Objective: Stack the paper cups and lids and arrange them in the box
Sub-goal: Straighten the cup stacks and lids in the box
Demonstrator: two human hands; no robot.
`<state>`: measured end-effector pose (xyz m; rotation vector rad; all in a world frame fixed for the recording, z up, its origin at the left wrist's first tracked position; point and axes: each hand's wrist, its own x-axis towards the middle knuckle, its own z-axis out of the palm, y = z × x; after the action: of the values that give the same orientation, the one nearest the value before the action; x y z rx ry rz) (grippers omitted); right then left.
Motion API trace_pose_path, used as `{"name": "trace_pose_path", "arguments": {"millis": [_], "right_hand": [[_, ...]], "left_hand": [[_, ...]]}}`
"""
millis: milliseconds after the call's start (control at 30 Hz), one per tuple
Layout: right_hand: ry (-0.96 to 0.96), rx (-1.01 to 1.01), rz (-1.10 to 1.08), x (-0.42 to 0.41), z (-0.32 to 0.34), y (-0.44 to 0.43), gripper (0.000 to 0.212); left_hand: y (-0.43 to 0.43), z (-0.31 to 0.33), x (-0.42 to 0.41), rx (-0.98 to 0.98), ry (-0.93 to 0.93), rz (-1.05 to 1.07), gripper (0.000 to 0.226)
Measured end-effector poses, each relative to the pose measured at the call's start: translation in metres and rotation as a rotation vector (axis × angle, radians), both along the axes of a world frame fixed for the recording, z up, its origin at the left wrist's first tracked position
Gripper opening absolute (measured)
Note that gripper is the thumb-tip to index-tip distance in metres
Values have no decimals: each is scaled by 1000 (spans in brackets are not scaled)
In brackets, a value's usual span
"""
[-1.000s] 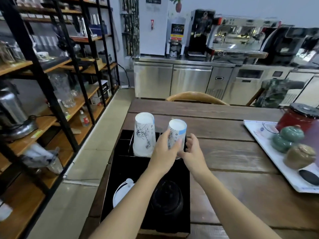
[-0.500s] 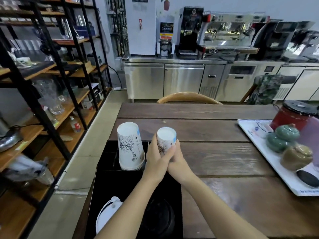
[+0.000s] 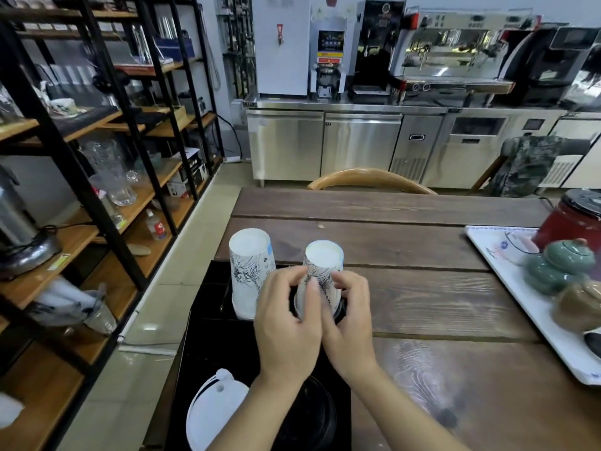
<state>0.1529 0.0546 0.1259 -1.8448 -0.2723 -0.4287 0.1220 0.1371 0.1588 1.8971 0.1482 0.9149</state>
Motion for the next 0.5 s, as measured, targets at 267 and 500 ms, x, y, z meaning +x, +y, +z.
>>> {"name": "trace_pose_path", "arguments": {"millis": [267, 500], "right_hand": [[237, -235, 376, 9, 23, 39, 69], [368, -130, 554, 5, 26, 58, 80]], "left_hand": [[65, 7, 2, -443, -50, 128, 55], [85, -8, 11, -580, 244, -230, 70]]}}
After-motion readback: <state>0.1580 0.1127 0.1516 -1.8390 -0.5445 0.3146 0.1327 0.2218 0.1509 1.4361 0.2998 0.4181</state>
